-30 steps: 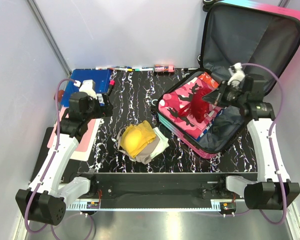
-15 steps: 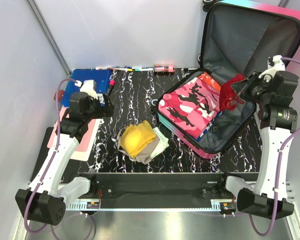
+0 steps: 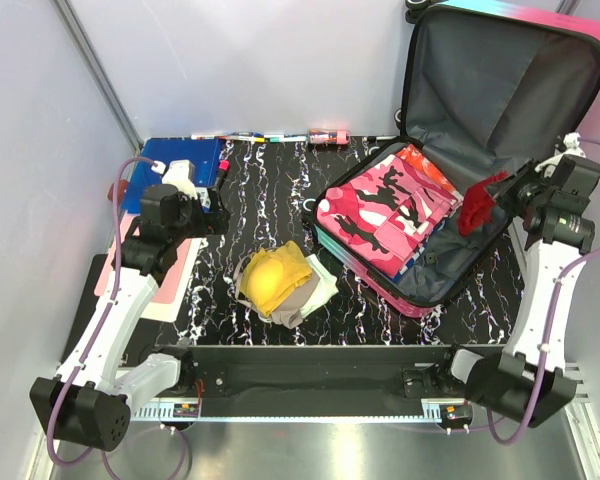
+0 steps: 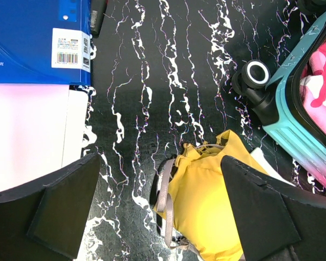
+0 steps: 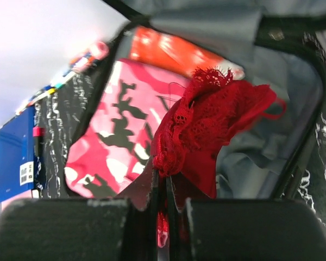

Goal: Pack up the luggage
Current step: Place the clothes in the luggage.

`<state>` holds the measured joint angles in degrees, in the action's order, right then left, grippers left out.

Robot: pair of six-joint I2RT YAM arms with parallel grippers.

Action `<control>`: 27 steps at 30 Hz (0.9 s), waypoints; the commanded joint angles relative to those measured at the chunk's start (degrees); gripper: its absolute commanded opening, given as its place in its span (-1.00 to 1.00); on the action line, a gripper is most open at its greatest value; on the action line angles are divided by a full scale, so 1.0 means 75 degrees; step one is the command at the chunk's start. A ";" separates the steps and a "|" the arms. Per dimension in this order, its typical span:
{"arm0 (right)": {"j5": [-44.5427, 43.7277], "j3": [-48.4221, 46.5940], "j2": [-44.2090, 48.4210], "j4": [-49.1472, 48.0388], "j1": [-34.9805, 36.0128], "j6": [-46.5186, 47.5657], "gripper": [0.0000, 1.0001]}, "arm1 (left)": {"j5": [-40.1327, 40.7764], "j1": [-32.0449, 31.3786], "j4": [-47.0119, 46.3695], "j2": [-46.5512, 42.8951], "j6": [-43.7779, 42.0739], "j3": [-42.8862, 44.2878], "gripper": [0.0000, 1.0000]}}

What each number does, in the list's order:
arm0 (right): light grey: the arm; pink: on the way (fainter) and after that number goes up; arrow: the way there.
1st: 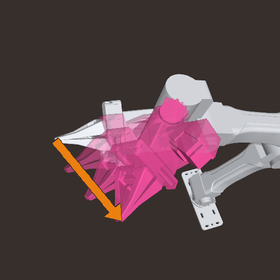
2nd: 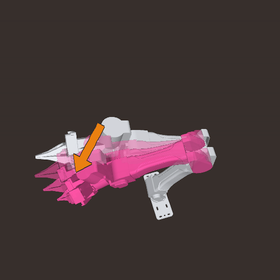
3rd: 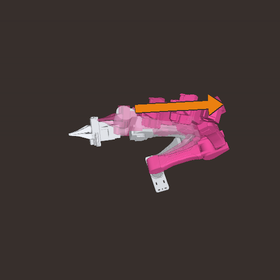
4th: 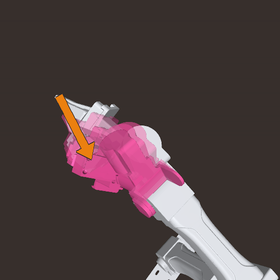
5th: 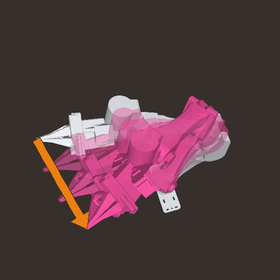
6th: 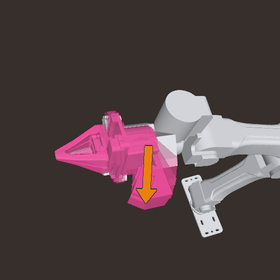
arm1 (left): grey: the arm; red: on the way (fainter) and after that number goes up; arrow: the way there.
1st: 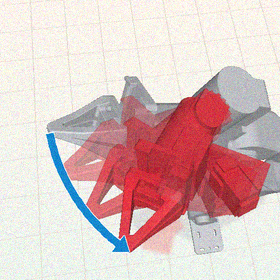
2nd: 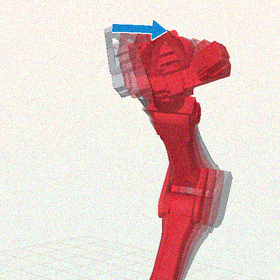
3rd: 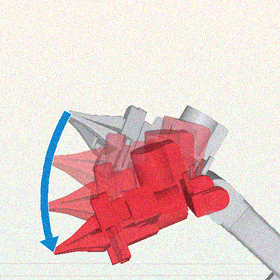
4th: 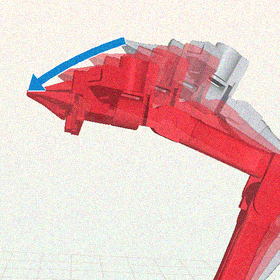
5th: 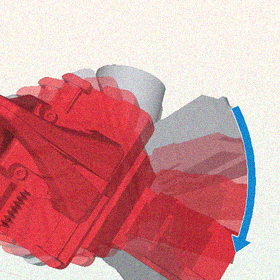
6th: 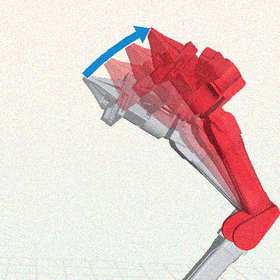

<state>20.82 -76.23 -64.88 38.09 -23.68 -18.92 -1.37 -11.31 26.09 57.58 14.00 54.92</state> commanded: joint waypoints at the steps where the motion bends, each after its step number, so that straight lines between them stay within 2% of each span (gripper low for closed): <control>1: 0.0574 0.0424 -0.0371 -0.0940 -0.0357 -0.0126 -1.00 | -0.0088 -0.0027 -0.0279 -0.0096 0.0020 0.0049 0.98; 11: 0.1220 0.1244 -0.0935 -0.2486 -0.0616 -0.0150 -1.00 | -0.0005 -0.0027 -0.0267 -0.0084 -0.0015 0.0061 0.98; 19: 0.0436 0.2112 -0.1414 -0.3811 -0.0639 -0.0150 -1.00 | -0.0017 -0.0027 -0.0267 -0.0096 -0.0027 0.0061 0.98; 27: 0.0341 0.3026 -0.1895 -0.5839 -0.0639 -0.0278 -1.00 | -0.0052 -0.0027 -0.0267 -0.0084 -0.0062 0.0049 0.98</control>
<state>24.56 -54.98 -78.02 6.22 -28.14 -20.18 -1.32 -11.35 26.09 57.58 13.98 54.92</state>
